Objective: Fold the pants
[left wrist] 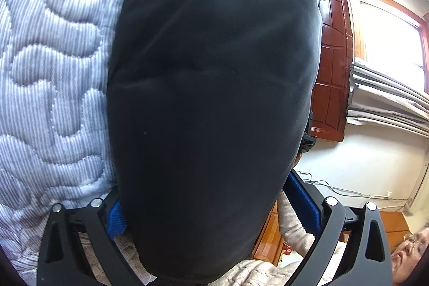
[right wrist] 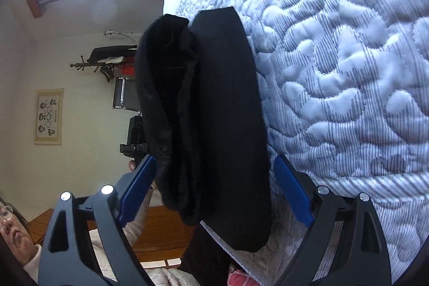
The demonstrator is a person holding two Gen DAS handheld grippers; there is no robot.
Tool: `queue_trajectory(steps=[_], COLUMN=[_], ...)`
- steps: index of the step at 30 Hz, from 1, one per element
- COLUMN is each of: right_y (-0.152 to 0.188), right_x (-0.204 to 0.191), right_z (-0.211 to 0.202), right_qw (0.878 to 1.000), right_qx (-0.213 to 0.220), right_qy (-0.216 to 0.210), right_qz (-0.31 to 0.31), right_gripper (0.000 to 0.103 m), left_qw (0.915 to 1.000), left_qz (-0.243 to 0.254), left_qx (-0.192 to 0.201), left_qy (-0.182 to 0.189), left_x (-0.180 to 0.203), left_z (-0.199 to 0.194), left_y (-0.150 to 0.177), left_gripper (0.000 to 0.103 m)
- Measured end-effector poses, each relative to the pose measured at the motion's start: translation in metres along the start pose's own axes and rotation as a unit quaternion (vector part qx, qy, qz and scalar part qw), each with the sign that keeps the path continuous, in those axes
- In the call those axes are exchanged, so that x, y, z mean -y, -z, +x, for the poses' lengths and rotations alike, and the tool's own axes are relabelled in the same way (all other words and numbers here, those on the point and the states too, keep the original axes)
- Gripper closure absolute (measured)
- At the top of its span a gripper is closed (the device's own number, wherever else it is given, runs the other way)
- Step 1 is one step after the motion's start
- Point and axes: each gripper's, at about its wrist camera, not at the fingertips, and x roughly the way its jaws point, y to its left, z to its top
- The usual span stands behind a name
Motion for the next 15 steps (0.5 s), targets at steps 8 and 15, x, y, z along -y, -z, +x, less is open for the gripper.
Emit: queue_trajectory(steps=[8, 15], right_y=[-0.008, -0.010], right_x=[-0.005, -0.012], right_z=[0.009, 0.014], right_qw=[0.999, 0.998], right_qx=[-0.031, -0.048], right_qy=[-0.008, 0.019], right_qz=[-0.015, -0.020], right_gripper=[0.012, 0.011], left_qw=[0.9999, 0.9998], left_qz=[-0.007, -0.021], left_qx=[-0.009, -0.005], left_qy=[-0.001, -0.002], left_x=[0.004, 0.011], left_z=[0.010, 0.018], left_y=[-0.004, -0.009], left_gripper=[0.004, 0.004])
